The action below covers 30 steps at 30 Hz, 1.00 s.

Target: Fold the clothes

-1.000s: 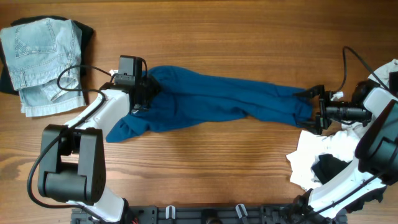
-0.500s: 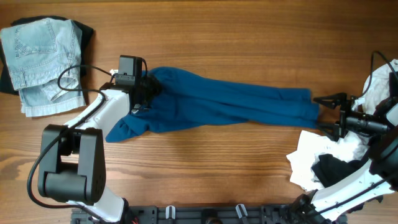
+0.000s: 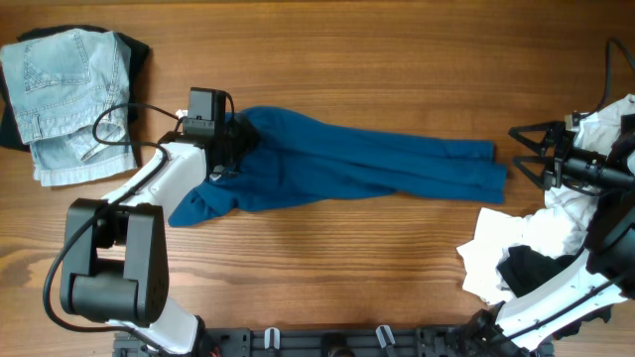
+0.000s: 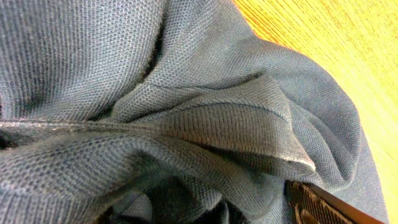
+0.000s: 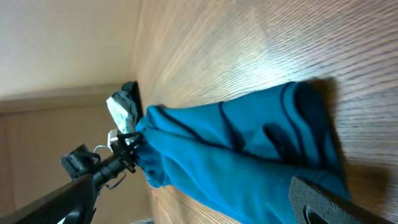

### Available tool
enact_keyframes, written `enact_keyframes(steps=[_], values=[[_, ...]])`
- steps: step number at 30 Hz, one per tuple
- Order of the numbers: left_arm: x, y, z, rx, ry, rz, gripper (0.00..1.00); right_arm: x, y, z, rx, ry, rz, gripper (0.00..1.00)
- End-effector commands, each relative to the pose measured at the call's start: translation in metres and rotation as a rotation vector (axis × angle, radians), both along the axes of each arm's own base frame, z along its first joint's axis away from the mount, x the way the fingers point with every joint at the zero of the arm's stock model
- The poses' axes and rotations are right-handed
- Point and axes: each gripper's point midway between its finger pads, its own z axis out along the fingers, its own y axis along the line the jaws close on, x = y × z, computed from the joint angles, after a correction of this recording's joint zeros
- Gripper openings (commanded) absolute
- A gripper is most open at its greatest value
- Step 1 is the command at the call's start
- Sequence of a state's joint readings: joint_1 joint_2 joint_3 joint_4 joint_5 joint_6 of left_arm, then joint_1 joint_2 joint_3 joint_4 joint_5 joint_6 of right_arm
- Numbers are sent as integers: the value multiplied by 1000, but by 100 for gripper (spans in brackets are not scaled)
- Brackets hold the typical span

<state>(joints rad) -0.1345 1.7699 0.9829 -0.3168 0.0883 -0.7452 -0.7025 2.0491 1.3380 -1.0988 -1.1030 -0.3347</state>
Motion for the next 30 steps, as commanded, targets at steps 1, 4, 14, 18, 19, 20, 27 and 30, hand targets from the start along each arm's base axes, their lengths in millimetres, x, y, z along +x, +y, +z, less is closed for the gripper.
enact_keyframes(steps=[1, 4, 14, 18, 19, 20, 27, 30], values=[[-7, -5, -5, -42, 28, -22, 92, 9, 6, 20, 42, -159, 28, 100], [-7, -7, -5, -54, 29, -28, 93, -8, -9, -24, -92, 146, 3, 99], [-8, -8, -5, -58, 30, -30, 93, -45, -42, -79, -381, 654, -141, 100], [-7, -8, -5, -58, 29, -30, 94, -27, -11, -80, -435, 596, -28, 100], [-7, -8, -5, -58, 29, -30, 94, -25, -4, -80, -446, 592, -5, 100], [-8, -8, -5, -58, 30, -30, 94, -21, 4, -81, -458, 578, 24, 99], [-8, -8, -5, -58, 30, -30, 95, -11, 53, -80, -507, 494, 208, 100], [-8, -8, -5, -58, 30, -30, 95, -14, 52, -79, -501, 504, 210, 7]])
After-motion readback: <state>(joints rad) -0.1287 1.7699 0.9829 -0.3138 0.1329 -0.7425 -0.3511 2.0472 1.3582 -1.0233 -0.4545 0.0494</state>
